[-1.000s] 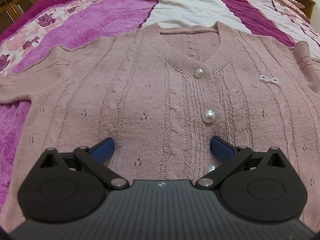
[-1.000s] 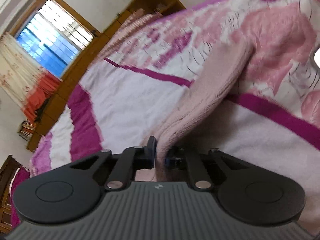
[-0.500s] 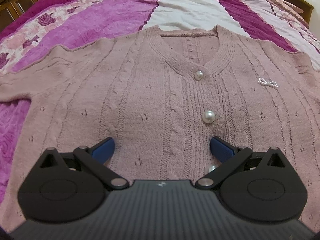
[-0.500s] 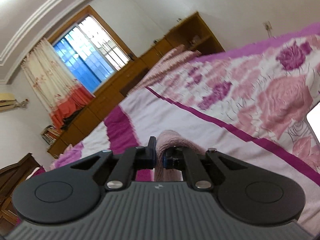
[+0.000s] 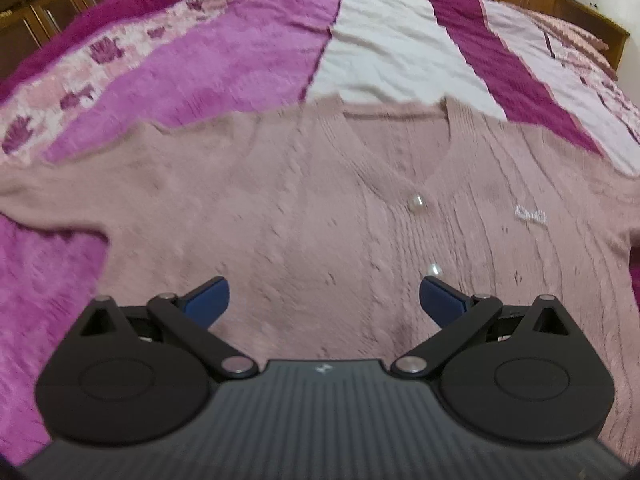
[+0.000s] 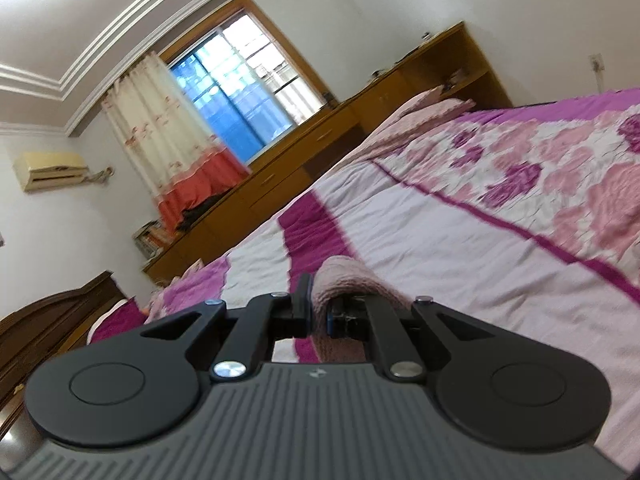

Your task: Fold small clothes

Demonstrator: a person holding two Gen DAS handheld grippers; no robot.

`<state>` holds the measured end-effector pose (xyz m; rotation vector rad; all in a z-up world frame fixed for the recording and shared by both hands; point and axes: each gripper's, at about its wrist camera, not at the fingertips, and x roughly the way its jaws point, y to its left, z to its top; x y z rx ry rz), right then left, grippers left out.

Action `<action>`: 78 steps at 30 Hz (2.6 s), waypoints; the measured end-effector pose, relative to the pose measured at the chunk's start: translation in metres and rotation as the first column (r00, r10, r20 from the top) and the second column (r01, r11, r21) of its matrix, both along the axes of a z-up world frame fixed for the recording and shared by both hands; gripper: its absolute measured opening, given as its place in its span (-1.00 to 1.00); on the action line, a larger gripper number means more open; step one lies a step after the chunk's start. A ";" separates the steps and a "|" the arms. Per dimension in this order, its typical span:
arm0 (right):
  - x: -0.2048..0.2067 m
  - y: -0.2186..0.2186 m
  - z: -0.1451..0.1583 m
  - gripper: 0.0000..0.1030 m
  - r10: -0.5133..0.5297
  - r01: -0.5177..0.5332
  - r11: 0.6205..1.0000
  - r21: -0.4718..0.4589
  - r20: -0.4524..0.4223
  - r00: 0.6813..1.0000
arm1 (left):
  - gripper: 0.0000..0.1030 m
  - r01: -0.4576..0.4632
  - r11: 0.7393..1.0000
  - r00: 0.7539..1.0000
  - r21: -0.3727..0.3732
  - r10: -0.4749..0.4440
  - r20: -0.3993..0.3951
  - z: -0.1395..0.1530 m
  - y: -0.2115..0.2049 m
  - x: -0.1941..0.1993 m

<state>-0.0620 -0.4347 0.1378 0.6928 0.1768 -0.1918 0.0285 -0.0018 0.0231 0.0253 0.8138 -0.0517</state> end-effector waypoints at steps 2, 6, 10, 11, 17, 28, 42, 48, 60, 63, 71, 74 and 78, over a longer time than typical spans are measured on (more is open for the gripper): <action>0.004 0.013 0.001 -0.85 0.023 -0.023 1.000 -0.001 0.000 1.000 | 1.00 -0.002 1.000 1.000 -0.008 0.002 0.015 0.012 0.008 0.001; 0.015 0.046 0.006 -0.85 0.069 -0.070 0.997 -0.035 -0.005 0.998 | 1.00 -0.008 1.000 0.999 -0.023 0.009 0.041 0.029 0.024 0.003; 0.027 0.081 0.011 -0.85 0.108 -0.108 0.993 -0.037 -0.013 0.994 | 1.00 -0.013 1.000 0.998 0.003 0.013 0.061 0.037 0.040 0.006; 0.031 0.085 0.011 -0.85 0.115 -0.115 0.993 -0.036 -0.013 0.993 | 1.00 -0.018 1.000 0.998 0.012 0.017 0.063 0.038 0.044 0.006; 0.054 0.135 0.013 -0.85 0.179 -0.180 0.983 -0.047 -0.021 0.984 | 1.00 -0.049 0.999 0.997 0.010 0.048 0.067 0.043 0.069 0.011; 0.099 0.239 -0.020 -0.85 0.324 -0.331 0.943 -0.039 -0.118 0.939 | 1.00 -0.062 0.997 0.990 0.053 0.055 0.128 0.058 0.106 0.021; 0.138 0.310 -0.108 -0.85 0.449 -0.486 0.873 -0.043 -0.320 0.834 | 1.00 -0.086 0.996 0.995 0.026 0.085 0.057 0.023 0.126 0.027; 0.147 0.330 -0.127 -0.82 0.465 -0.529 0.847 -0.060 -0.398 0.791 | 1.00 -0.082 0.996 0.996 0.032 0.081 0.031 0.008 0.123 0.030; 0.115 0.338 -0.134 0.58 0.556 -0.602 0.798 -0.022 -0.355 0.751 | 1.00 -0.068 0.997 0.998 0.042 0.068 0.007 -0.006 0.110 0.030; 0.099 0.329 -0.126 0.62 0.563 -0.611 0.792 -0.020 -0.366 0.741 | 1.00 -0.065 0.996 0.998 0.068 0.064 0.018 -0.006 0.104 0.028; 0.050 0.269 -0.104 0.75 0.475 -0.515 0.857 -0.033 -0.339 0.812 | 1.00 -0.015 0.997 0.999 0.082 0.012 0.034 -0.001 0.077 0.028; 0.041 0.238 -0.100 0.78 0.420 -0.444 0.896 -0.008 -0.310 0.853 | 1.00 0.017 0.997 0.999 0.069 -0.020 0.045 0.002 0.061 0.028; 0.032 0.206 -0.096 0.80 0.304 -0.320 0.947 -0.009 -0.294 0.906 | 1.00 0.087 0.994 0.993 0.068 -0.092 0.068 0.007 0.031 0.028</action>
